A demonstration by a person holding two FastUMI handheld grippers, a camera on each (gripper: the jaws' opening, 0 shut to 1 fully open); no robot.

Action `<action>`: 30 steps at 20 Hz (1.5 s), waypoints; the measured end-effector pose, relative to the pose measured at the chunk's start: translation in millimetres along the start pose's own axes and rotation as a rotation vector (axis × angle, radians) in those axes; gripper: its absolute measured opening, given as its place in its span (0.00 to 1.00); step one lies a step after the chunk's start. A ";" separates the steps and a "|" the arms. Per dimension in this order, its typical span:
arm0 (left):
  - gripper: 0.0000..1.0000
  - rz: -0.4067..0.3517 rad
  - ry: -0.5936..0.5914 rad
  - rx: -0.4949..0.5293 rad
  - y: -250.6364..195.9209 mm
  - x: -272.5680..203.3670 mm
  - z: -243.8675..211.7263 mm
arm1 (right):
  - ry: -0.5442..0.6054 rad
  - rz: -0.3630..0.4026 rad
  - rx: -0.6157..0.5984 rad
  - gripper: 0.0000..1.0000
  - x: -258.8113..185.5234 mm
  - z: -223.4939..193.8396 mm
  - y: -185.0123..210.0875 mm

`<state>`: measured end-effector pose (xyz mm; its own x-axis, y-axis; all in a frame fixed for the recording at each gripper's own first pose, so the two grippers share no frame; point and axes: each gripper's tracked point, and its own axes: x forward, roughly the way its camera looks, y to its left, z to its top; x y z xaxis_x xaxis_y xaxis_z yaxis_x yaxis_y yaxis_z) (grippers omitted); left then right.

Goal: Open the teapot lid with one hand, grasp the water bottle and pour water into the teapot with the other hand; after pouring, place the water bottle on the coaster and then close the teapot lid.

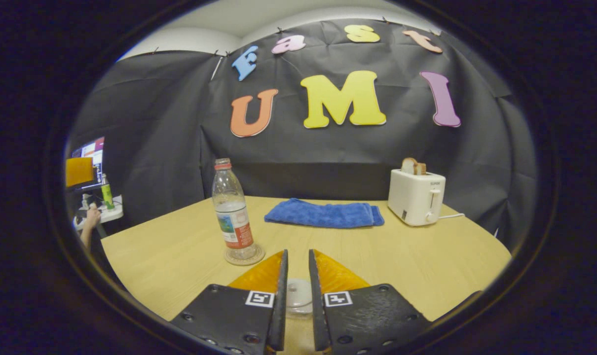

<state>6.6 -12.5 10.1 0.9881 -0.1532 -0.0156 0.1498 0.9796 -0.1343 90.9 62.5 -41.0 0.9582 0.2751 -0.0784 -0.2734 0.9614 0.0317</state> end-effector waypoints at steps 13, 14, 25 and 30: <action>0.89 0.040 -0.005 0.024 11.4 -11.2 9.1 | -0.084 -0.143 -0.054 0.97 -81.5 42.2 -46.9; 0.89 0.044 -0.009 0.028 10.4 -12.8 10.2 | -0.080 -0.162 -0.042 0.97 -87.1 44.0 -54.7; 0.91 0.145 -0.022 0.098 0.6 -19.8 16.4 | -0.119 -0.264 0.020 0.95 -165.8 62.3 -131.2; 0.91 0.165 -0.069 0.101 -16.0 -23.9 21.7 | -0.142 -0.287 0.039 0.95 -193.6 57.9 -150.9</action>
<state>-18.6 -21.6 34.1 0.9991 0.0161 0.0392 -0.0147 0.9992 -0.0359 -48.5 -136.4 27.2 0.9986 -0.0138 0.0503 0.0104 0.9977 0.0668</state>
